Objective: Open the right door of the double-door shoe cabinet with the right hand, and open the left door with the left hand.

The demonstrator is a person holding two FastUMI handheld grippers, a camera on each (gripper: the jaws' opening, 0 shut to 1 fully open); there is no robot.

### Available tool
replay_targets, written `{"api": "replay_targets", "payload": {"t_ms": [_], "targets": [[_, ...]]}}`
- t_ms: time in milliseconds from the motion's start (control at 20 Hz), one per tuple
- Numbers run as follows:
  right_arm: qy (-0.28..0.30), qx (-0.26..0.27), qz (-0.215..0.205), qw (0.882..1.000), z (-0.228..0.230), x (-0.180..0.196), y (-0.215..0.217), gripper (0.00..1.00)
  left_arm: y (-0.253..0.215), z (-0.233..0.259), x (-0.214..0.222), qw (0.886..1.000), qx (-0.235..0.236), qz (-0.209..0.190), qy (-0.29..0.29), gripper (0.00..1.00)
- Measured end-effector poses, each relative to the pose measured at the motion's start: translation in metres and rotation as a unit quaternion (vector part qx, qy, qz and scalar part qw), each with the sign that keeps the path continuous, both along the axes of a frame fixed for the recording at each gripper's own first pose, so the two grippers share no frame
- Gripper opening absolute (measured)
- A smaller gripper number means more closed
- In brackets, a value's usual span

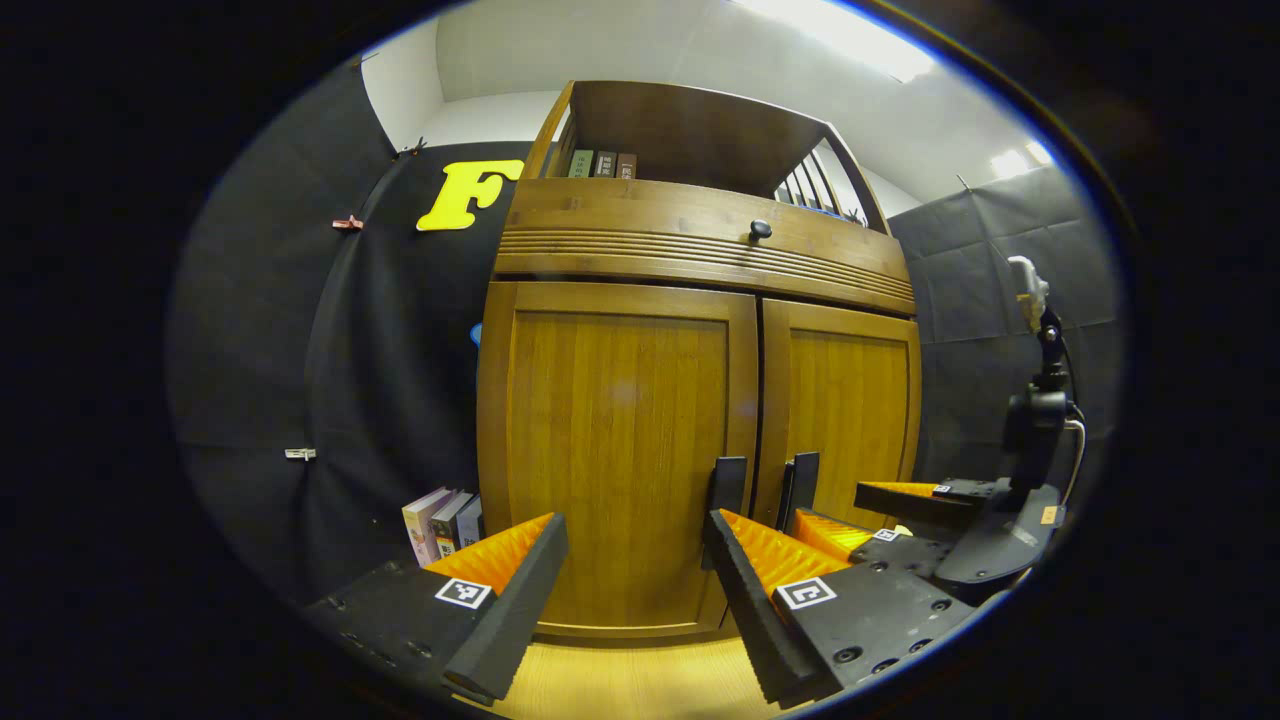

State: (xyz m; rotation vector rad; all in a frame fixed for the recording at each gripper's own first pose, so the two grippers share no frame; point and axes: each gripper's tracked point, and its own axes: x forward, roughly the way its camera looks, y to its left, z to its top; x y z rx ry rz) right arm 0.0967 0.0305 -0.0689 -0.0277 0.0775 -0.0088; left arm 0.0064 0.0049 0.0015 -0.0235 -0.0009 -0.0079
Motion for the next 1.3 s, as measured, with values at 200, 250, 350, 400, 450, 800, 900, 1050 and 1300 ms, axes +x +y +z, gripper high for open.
{"api": "replay_targets", "payload": {"t_ms": [200,250,350,400,450,800,900,1050,1300], "targets": [[0.014,0.002,-0.017,1.0,-0.02,0.025,-0.005,0.96,0.006,-0.006,0.003,1.0,-0.004,0.008,0.007,0.84],[0.016,0.004,-0.022,1.0,-0.024,0.03,-0.007,0.96,0.012,-0.008,0.004,1.0,-0.004,0.011,0.007,0.88],[0.013,0.003,-0.039,0.999,-0.028,0.041,-0.013,0.95,0.026,-0.011,0.004,1.0,-0.005,0.016,0.006,0.88],[0.009,0.001,-0.044,0.999,-0.029,0.046,-0.014,0.96,0.029,-0.011,0.006,1.0,-0.005,0.019,0.004,0.88],[0.009,0.001,-0.049,0.999,-0.031,0.05,-0.016,0.96,0.031,-0.012,0.009,1.0,-0.005,0.021,0.002,0.88],[0.014,-0.006,-0.058,0.998,-0.046,0.067,-0.018,0.79,0.052,-0.022,0.025,0.999,-0.015,0.037,0.002,0.88],[0.005,-0.017,-0.077,0.997,-0.044,0.069,-0.026,0.48,0.056,-0.029,0.027,0.999,-0.015,0.04,0.008,0.88],[0.004,-0.013,-0.077,0.997,-0.045,0.071,-0.028,0.33,0.061,-0.032,0.028,0.999,-0.019,0.045,0.013,0.88],[0.011,-0.018,-0.065,0.998,-0.042,0.066,-0.027,0.29,0.062,-0.028,0.024,0.999,-0.014,0.049,0.008,0.87]]}}
